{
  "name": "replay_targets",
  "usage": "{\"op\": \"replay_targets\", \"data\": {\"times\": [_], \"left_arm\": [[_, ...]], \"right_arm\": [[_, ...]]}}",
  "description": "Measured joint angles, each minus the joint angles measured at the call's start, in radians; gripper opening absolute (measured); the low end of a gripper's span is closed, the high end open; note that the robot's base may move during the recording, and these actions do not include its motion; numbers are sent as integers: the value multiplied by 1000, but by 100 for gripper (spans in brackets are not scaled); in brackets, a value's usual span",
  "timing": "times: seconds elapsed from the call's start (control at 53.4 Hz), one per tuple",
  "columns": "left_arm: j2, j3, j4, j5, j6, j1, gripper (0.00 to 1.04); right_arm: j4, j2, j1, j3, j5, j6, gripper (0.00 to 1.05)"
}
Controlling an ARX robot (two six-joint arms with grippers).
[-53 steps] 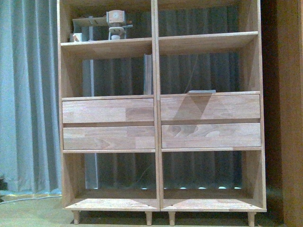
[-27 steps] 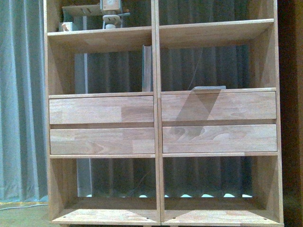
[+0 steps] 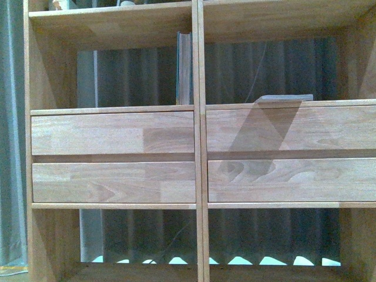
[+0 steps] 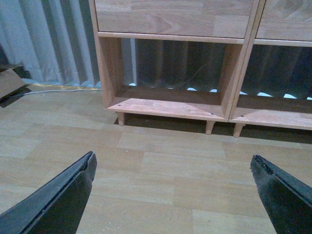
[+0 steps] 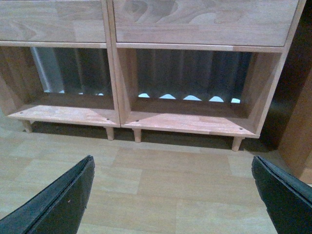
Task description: Organize books on shelf
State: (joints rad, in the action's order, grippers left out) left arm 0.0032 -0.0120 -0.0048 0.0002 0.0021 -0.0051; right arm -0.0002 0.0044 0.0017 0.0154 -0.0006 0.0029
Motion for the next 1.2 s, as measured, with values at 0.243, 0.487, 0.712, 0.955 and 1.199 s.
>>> {"op": "replay_targets", "data": {"times": [0.243, 0.487, 0.712, 0.955, 1.199], "left_arm": [[0, 0, 0, -1, 0, 0, 98], [0, 0, 0, -1, 0, 0, 98], [0, 0, 0, 0, 0, 0, 98], [0, 0, 0, 0, 0, 0, 98], [0, 0, 0, 0, 0, 0, 98]], "right_arm": [[0, 0, 0, 0, 0, 0, 98], [0, 0, 0, 0, 0, 0, 98], [0, 0, 0, 0, 0, 0, 98], [0, 0, 0, 0, 0, 0, 98], [0, 0, 0, 0, 0, 0, 98]]}}
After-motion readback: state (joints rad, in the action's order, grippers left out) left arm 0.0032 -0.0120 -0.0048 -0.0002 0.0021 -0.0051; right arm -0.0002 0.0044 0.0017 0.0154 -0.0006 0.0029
